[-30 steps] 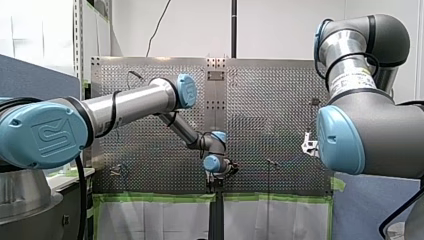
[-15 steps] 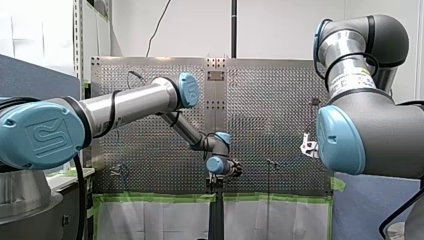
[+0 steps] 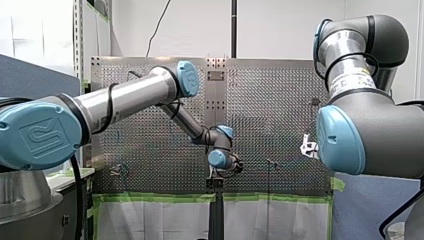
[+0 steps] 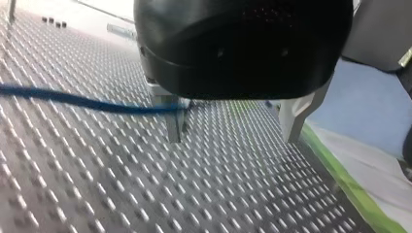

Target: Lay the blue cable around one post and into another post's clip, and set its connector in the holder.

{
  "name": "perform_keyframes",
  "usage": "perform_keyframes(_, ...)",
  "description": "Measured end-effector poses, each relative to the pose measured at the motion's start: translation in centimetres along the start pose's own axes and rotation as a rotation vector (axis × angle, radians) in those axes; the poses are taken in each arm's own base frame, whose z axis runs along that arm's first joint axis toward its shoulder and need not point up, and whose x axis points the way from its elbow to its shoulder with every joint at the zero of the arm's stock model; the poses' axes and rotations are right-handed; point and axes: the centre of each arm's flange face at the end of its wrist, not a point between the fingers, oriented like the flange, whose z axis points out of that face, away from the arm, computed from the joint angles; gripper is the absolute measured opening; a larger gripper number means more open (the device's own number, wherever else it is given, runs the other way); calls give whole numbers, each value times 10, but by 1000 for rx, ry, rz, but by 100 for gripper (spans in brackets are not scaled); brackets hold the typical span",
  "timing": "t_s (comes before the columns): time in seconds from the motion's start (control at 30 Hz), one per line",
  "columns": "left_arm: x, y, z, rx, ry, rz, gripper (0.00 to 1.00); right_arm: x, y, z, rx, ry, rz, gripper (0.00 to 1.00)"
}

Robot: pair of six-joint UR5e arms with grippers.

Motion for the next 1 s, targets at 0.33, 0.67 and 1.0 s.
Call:
perform_keyframes(0.33, -22, -27, -28, 6, -14, 19, 100, -1, 1, -1, -2, -6, 13, 0)
perform_keyframes(0.67, 6, -41, -57, -24, 55, 49, 100, -1, 4, 0, -3, -11, 25, 0)
perform_keyframes(1.0, 42, -64, -87, 6, 179, 124, 100, -2, 5, -1, -3, -20, 32, 0)
